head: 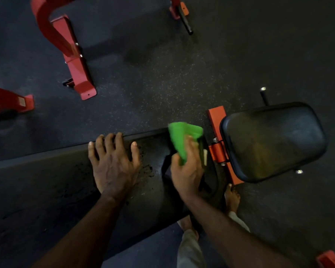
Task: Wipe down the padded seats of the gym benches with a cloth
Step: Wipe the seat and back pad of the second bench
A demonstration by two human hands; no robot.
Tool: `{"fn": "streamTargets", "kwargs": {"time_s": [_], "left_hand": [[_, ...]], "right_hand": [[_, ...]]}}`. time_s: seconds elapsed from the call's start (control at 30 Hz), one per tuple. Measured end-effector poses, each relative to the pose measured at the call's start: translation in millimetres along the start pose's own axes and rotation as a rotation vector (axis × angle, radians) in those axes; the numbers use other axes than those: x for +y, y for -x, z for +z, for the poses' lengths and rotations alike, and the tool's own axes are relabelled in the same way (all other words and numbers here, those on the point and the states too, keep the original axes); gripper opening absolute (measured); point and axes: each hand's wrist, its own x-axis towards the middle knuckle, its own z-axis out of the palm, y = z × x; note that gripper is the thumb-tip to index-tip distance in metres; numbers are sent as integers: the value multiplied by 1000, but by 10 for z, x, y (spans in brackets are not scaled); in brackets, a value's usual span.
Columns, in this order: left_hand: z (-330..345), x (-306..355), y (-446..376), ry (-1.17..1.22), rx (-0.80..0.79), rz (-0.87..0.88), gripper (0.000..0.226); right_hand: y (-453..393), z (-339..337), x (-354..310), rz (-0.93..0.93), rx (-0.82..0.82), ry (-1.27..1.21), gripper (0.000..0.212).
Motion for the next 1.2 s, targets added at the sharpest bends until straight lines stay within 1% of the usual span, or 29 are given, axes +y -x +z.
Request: {"fn": "streamTargets", "kwargs": {"time_s": [0.07, 0.1, 0.13, 0.17, 0.2, 0.23, 0.27, 0.3, 0.33, 0.4, 0.43, 0.47, 0.5, 0.57, 0.6, 0.63, 0.7, 0.73, 0.77, 0.8, 0.87, 0.9, 0.93, 0.97, 1.03, 1.07, 1.1, 1.13, 1.2], "left_hand": [[12, 20, -2, 1, 13, 1, 54], [13, 20, -6, 2, 18, 0, 54], [13, 20, -6, 2, 17, 1, 54], [11, 10, -1, 3, 14, 3, 54], [13, 10, 1, 5, 12, 7, 54], [16, 7, 3, 6, 11, 10, 54], [18, 5, 2, 7, 11, 8, 54], [20, 5, 1, 8, 11, 5, 54], [24, 9, -2, 6, 13, 5, 54], [27, 8, 1, 6, 15, 11, 53], [20, 2, 1, 9, 11, 14, 54], [15, -3, 4, 14, 6, 16, 54], [12, -8, -1, 21, -1, 23, 55], [17, -15, -1, 32, -5, 29, 56], [19, -23, 1, 31, 0, 24, 56], [20, -21, 4, 27, 6, 19, 55], [24, -3, 5, 21, 16, 21, 55], [20, 0, 2, 20, 15, 22, 56], [18, 0, 1, 20, 11, 22, 56], [17, 3, 0, 20, 3, 25, 57], [25, -1, 4, 14, -3, 33, 59], [32, -13, 7, 12, -2, 35, 59], [36, -19, 10, 12, 1, 36, 59], [40, -22, 11, 12, 4, 40, 60], [47, -28, 14, 6, 10, 52, 60], [44, -32, 9, 7, 9, 53, 60], [42, -32, 7, 8, 4, 55, 61], [42, -37, 10, 12, -1, 58, 61], [47, -55, 11, 17, 2, 66, 60]], "right_hand": [[139, -112, 46, -440, -215, 32, 68], [51, -198, 126, -578, -296, 60, 70], [-49, -266, 211, -601, -309, 84, 70], [-113, -266, 269, -505, -257, 93, 70], [-149, -231, 287, -304, -146, 71, 68], [-117, -167, 198, -52, -21, 21, 67], [-20, -71, 61, 98, 46, -17, 65], [92, 11, -97, 98, 50, -27, 65], [226, 45, -188, -28, -8, -32, 64], [387, -32, -131, -385, -204, 1, 66], [282, -119, -18, -493, -252, 39, 67], [169, -179, 121, -489, -225, 63, 68], [79, -192, 224, -365, -156, 67, 67], [79, -152, 168, 70, 46, -3, 65], [185, -80, 53, 139, 79, -14, 64], [304, -42, -53, 55, 49, 1, 64], [540, -82, -55, -301, -132, 17, 67], [521, -162, 26, -435, -205, 35, 68], [429, -242, 145, -472, -223, 45, 69], [355, -277, 256, -390, -177, 44, 69], [296, -243, 288, 15, 46, -11, 66], [350, -177, 190, 172, 129, -30, 65], [438, -112, 83, 191, 143, -21, 65], [543, -88, 18, 97, 89, -6, 65], [732, -172, 79, -214, -91, 29, 66], [706, -264, 189, -317, -159, 59, 67], [654, -350, 330, -348, -164, 89, 67], [623, -391, 465, -284, -107, 105, 67], [643, -352, 545, 66, 138, 59, 64]]}}
